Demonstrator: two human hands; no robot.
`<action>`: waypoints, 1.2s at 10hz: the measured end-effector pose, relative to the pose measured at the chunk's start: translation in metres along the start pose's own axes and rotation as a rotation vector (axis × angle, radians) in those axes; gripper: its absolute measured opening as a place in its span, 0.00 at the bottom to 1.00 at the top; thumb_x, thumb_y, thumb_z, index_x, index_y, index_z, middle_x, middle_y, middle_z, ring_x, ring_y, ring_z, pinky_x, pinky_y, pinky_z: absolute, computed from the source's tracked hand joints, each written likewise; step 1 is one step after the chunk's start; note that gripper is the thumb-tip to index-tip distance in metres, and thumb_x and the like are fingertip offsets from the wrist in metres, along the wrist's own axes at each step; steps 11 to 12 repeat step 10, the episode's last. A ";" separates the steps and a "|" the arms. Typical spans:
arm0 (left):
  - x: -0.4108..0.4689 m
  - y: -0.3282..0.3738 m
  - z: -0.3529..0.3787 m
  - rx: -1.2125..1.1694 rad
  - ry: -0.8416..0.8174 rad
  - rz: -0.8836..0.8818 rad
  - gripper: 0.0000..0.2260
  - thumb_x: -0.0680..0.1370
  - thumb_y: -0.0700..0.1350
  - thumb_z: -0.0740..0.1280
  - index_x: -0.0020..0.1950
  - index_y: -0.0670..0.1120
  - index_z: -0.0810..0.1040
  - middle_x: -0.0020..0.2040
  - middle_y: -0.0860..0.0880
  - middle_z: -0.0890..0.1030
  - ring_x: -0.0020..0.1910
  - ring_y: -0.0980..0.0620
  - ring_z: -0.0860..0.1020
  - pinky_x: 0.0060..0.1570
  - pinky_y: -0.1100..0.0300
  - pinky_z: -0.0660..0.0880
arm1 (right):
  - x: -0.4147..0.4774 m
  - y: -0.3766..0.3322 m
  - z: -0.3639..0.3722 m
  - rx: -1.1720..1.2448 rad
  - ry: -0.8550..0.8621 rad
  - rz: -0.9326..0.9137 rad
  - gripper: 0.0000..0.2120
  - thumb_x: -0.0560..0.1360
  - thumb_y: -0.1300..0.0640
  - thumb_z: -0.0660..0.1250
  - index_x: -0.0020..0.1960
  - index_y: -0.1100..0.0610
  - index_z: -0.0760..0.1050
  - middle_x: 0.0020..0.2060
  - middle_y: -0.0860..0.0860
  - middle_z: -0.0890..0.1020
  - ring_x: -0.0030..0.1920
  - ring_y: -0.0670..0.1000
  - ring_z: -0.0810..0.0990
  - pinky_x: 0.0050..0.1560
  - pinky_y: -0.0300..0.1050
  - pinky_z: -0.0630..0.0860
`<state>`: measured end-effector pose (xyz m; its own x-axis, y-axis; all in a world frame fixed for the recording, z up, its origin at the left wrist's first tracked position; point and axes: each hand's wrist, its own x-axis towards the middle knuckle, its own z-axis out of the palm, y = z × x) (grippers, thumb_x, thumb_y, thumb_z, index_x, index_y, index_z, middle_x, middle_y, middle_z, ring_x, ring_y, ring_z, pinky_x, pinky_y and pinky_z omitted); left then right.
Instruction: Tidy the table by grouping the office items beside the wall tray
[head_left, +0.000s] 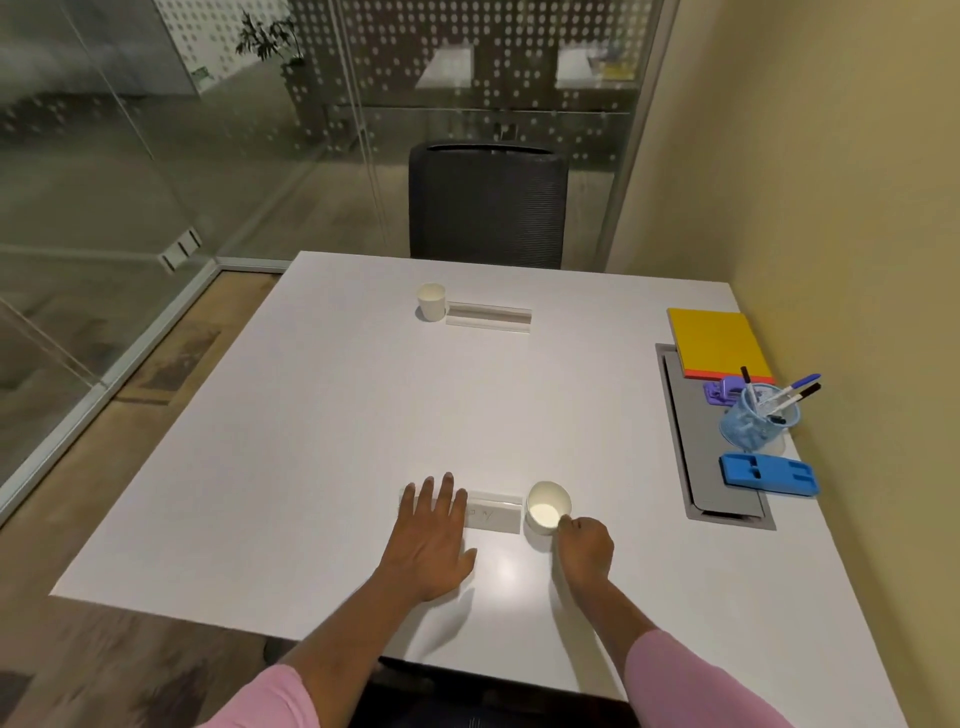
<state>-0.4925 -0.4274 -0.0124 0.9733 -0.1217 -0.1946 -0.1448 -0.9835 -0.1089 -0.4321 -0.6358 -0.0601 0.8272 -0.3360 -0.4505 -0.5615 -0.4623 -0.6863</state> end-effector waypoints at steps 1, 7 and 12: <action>-0.002 -0.003 0.000 0.016 0.008 -0.012 0.33 0.70 0.60 0.65 0.68 0.39 0.73 0.69 0.36 0.72 0.65 0.34 0.73 0.64 0.36 0.69 | -0.002 -0.002 0.002 -0.013 -0.016 -0.001 0.15 0.74 0.59 0.61 0.29 0.58 0.66 0.27 0.52 0.72 0.29 0.53 0.70 0.31 0.45 0.64; -0.018 -0.018 -0.005 0.004 0.117 -0.083 0.34 0.68 0.61 0.69 0.66 0.39 0.75 0.67 0.36 0.74 0.64 0.34 0.74 0.62 0.35 0.70 | -0.030 -0.018 -0.004 -0.380 0.078 -0.024 0.24 0.80 0.43 0.51 0.52 0.59 0.78 0.48 0.55 0.83 0.57 0.59 0.74 0.53 0.51 0.73; -0.041 -0.039 -0.043 -0.055 0.219 -0.141 0.35 0.73 0.60 0.63 0.73 0.39 0.66 0.73 0.36 0.66 0.70 0.33 0.66 0.69 0.34 0.61 | -0.084 -0.058 -0.006 -0.492 0.231 -0.376 0.24 0.76 0.40 0.58 0.63 0.57 0.73 0.57 0.54 0.78 0.64 0.58 0.69 0.59 0.52 0.72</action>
